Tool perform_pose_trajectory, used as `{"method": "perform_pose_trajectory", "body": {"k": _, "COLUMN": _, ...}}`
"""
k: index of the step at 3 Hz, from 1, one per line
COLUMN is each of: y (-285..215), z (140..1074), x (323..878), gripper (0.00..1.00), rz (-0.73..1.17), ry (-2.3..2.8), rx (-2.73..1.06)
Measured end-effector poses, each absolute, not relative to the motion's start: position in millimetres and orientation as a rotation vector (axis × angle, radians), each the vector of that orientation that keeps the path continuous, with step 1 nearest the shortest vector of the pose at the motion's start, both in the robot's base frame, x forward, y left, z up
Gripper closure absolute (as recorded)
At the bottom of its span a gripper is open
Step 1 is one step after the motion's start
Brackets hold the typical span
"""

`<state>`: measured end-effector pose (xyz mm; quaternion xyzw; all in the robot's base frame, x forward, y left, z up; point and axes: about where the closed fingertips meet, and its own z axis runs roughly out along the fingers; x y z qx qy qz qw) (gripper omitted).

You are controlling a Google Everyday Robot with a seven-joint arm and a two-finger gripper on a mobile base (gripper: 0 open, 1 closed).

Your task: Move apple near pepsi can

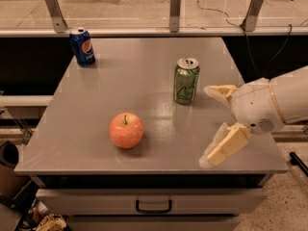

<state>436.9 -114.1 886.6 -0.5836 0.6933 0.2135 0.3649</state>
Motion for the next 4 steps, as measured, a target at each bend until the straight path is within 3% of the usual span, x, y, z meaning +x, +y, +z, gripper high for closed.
{"method": "perform_pose_trajectory", "body": {"k": 4, "y": -41, "z": 882, "x": 449, "gripper": 0.00, "rz": 0.688, "ry": 1.621, "rx": -1.378}}
